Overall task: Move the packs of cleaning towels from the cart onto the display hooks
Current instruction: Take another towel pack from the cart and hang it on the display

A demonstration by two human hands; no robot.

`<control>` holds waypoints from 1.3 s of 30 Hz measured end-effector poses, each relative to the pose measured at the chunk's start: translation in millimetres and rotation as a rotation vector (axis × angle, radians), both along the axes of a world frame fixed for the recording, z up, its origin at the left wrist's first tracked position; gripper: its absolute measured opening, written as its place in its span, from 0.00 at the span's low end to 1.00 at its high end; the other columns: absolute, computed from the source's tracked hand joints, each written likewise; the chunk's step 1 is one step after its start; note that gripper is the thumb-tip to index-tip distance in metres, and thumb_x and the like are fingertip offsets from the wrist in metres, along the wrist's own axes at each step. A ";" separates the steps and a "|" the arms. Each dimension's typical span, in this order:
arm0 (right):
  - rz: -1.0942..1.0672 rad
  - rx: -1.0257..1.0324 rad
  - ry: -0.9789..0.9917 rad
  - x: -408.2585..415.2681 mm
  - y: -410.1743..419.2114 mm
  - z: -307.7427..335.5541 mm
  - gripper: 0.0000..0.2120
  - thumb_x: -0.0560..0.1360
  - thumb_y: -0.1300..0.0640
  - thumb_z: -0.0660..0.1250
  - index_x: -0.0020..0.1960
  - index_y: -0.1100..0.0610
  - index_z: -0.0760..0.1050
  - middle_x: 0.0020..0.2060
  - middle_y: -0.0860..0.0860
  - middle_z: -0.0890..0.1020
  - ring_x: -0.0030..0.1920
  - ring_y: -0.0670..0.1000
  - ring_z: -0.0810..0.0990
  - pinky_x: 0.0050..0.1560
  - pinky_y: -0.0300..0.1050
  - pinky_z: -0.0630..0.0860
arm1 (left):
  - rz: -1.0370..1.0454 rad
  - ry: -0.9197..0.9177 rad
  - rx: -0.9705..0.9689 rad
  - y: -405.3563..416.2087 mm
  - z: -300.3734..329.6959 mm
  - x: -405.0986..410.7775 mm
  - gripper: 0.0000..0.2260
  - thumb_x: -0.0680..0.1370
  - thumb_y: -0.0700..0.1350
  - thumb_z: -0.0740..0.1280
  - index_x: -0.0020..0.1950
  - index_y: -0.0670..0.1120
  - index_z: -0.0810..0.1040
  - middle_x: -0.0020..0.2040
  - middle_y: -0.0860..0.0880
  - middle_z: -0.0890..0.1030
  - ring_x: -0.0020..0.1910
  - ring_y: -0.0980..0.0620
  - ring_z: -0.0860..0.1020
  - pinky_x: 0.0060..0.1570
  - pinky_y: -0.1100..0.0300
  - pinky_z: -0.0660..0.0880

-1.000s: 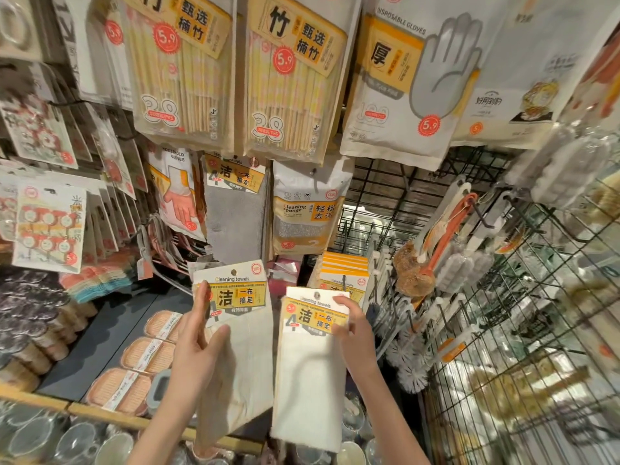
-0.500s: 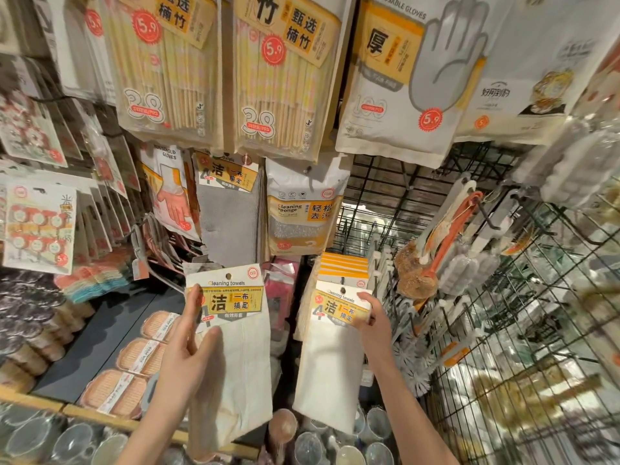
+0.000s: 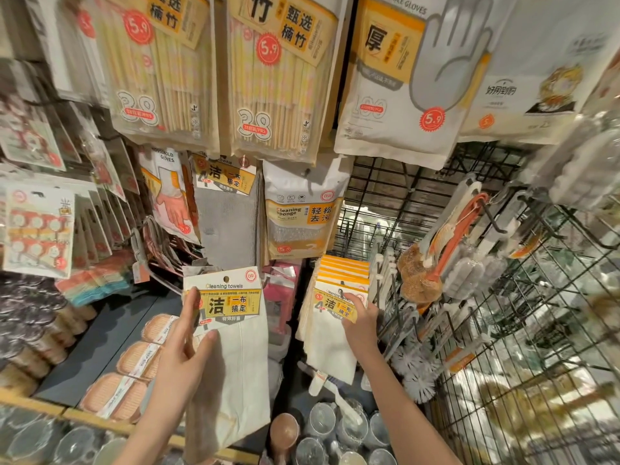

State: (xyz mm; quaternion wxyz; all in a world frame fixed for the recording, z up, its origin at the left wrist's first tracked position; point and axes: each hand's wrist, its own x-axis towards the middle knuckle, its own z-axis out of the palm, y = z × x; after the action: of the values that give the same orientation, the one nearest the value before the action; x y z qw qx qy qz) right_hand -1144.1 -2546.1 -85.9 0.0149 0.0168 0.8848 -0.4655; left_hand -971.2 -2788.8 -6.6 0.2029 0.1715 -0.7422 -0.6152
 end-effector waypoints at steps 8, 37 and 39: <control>0.033 0.073 -0.016 -5.7 -1.4 4.6 0.29 0.74 0.70 0.63 0.71 0.50 0.66 0.74 0.60 0.50 0.75 0.58 0.51 0.66 0.46 0.64 | 0.006 -0.002 -0.008 1.2 3.9 -3.0 0.32 0.79 0.36 0.64 0.67 0.70 0.59 0.72 0.66 0.62 0.59 0.82 0.63 0.61 0.74 0.60; 0.444 -0.439 0.057 64.4 -67.8 105.1 0.30 0.74 0.67 0.67 0.67 0.40 0.66 0.65 0.44 0.68 0.60 0.35 0.74 0.58 0.38 0.76 | -0.145 0.022 0.023 20.8 5.9 0.7 0.31 0.78 0.38 0.65 0.69 0.70 0.60 0.67 0.72 0.64 0.59 0.82 0.63 0.52 0.81 0.66; 0.438 -0.451 0.021 69.6 -69.8 99.9 0.29 0.75 0.67 0.66 0.69 0.44 0.67 0.64 0.50 0.73 0.62 0.45 0.75 0.61 0.49 0.76 | -0.173 0.028 0.030 24.5 4.9 -1.9 0.31 0.78 0.36 0.65 0.69 0.68 0.60 0.66 0.71 0.65 0.60 0.81 0.64 0.52 0.83 0.64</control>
State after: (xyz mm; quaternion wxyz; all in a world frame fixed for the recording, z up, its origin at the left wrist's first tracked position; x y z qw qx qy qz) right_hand -1074.6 -2615.9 13.9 0.1089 -0.1826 0.7418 -0.6361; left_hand -973.2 -2764.3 -1.7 0.1569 0.1011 -0.7419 -0.6440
